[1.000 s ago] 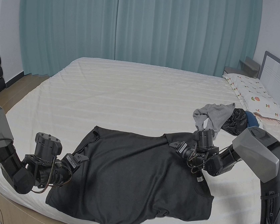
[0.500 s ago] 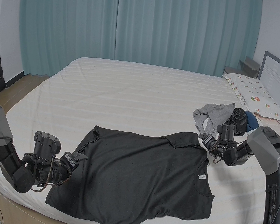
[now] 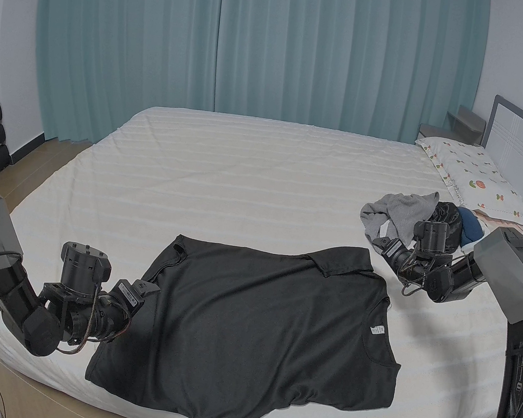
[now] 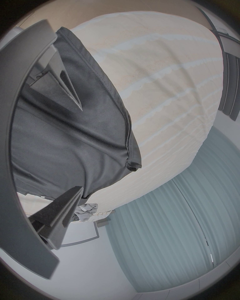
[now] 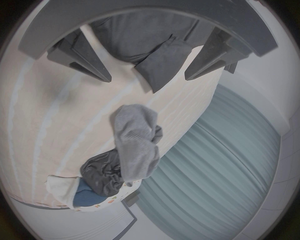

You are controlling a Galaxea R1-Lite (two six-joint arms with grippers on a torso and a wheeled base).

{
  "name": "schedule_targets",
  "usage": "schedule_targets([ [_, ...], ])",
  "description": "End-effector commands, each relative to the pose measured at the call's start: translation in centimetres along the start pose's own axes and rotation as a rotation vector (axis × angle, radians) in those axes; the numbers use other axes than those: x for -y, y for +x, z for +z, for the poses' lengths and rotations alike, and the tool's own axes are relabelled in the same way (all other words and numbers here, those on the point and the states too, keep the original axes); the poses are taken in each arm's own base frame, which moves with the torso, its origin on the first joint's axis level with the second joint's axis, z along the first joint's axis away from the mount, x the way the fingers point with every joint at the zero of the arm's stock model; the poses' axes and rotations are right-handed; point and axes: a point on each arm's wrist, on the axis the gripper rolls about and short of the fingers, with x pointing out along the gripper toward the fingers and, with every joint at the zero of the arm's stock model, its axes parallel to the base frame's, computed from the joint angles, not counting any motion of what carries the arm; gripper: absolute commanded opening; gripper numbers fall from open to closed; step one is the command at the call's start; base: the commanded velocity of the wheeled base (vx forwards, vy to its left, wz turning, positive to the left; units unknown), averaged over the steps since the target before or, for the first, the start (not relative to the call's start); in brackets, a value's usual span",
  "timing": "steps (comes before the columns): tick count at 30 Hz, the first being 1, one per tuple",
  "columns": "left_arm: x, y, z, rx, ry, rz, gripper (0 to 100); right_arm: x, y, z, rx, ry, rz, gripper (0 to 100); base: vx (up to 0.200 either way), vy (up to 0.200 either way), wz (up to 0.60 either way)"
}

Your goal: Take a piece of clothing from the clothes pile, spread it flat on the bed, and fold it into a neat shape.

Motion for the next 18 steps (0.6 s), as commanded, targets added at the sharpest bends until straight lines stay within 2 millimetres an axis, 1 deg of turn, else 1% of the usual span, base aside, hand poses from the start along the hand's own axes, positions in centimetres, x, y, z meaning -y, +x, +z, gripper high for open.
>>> schedule_targets([
  [1,0.0,0.0,0.4,0.011,-0.009,-0.001,100,-2.2,-0.5,-1.5,-0.031,-0.026,0.041,100,0.0,0.0,0.0],
  [5,-0.1,0.0,0.4,0.011,-0.009,0.001,100,-3.2,0.0,-4.0,-0.099,-0.049,0.051,100,0.0,0.0,0.0],
  [9,0.0,0.0,0.4,0.011,-0.01,-0.003,100,-3.6,0.3,-5.6,-0.159,-0.066,0.041,100,0.0,0.0,0.0],
  [14,0.0,0.0,0.3,0.01,-0.01,0.0,100,-3.1,2.0,-7.3,-0.208,-0.075,0.019,100,0.0,0.0,0.0],
  [16,0.0,0.0,0.3,0.01,-0.01,0.0,100,-3.2,2.4,-7.5,-0.214,-0.077,0.018,100,0.0,0.0,0.0],
  [18,-0.1,0.0,0.3,0.009,-0.008,0.002,100,-3.6,3.3,-7.7,-0.213,-0.079,0.025,100,0.0,0.0,0.0],
])
